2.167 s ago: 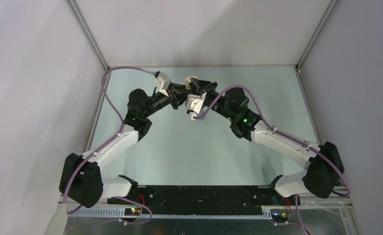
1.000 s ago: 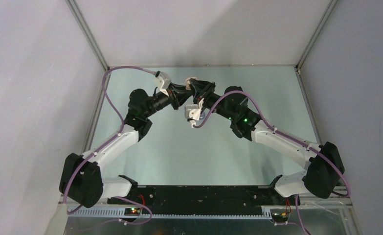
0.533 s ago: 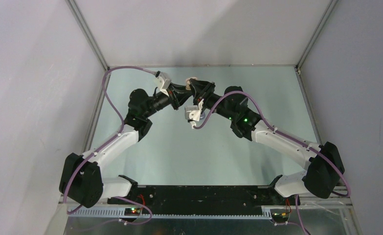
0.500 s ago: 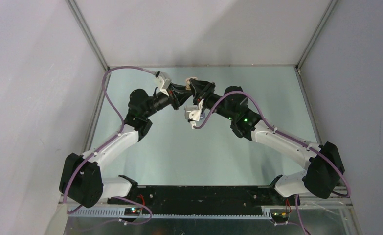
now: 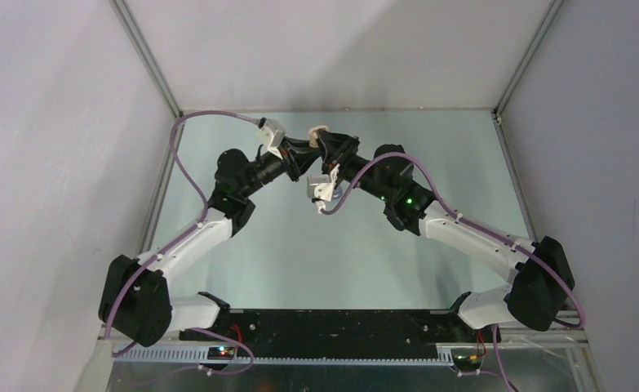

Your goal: Insert the wireless bluetooth earbuds into the charging case

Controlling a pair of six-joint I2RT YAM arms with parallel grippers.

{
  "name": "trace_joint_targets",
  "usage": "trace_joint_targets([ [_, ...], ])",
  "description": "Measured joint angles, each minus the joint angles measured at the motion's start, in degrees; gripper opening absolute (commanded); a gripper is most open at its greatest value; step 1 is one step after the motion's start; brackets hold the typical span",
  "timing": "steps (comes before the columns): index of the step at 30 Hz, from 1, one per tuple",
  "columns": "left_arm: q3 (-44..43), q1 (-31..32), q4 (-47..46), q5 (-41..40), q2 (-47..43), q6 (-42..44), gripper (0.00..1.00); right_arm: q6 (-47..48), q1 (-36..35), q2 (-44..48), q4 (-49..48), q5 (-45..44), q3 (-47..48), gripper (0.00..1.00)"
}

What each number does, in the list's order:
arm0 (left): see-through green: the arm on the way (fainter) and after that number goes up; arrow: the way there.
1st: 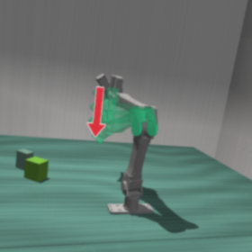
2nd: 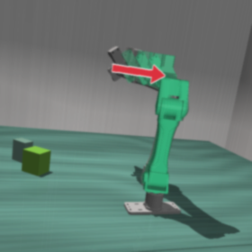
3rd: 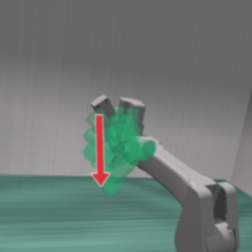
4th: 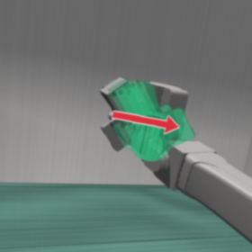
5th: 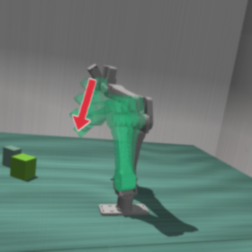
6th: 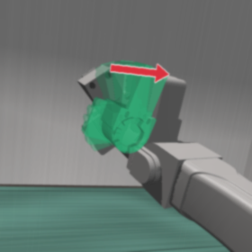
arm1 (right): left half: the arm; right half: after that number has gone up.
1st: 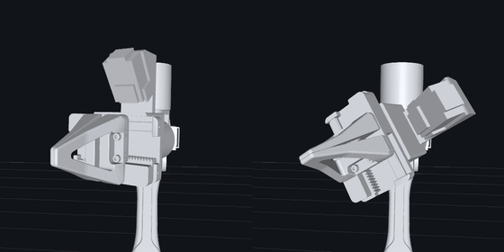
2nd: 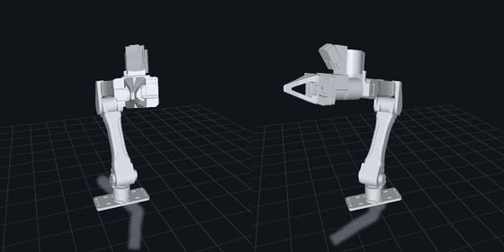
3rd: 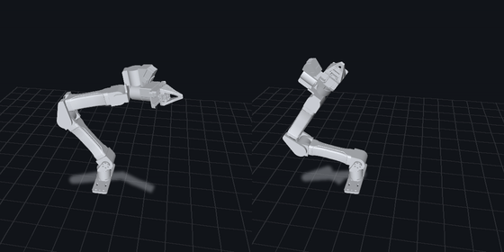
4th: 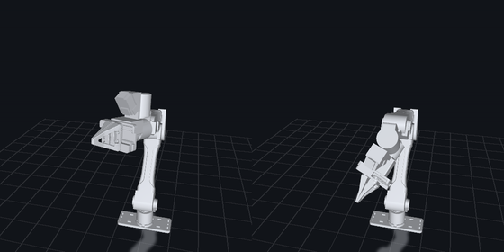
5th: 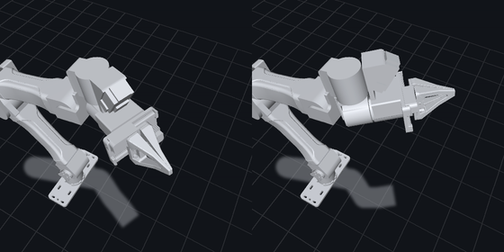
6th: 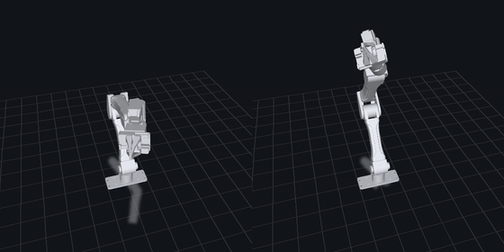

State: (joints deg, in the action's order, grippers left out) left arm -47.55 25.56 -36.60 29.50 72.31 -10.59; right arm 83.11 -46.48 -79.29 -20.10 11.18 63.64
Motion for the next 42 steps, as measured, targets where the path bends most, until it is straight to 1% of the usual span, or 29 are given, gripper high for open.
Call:
trace_joint_targets([
  [7, 0.0, 0.3, -0.5, -3.2, 0.0, 0.7, 0.00, 0.0, -0.2, -0.1, 0.4, -2.4, 0.3, 0.00],
  [9, 0.0, 0.4, -0.5, -3.7, 0.0, 1.1, 0.00, 0.2, -0.2, -0.1, 0.6, -2.6, 0.4, 0.01],
  [18, 0.0, 0.5, -0.6, -3.3, 0.4, 2.2, 0.00, 0.8, -0.3, -0.1, 1.7, -2.3, 0.7, 0.00],
  [29, 0.0, 0.6, -2.3, -4.1, 0.4, 5.0, 0.00, -7.9, -0.7, -1.2, -2.8, -4.9, 0.7, 0.00],
  [42, 0.0, 2.1, -2.5, -7.3, 0.4, 12.4, 0.00, -11.6, -1.0, -2.5, -5.8, -6.6, 0.7, 0.00],
])
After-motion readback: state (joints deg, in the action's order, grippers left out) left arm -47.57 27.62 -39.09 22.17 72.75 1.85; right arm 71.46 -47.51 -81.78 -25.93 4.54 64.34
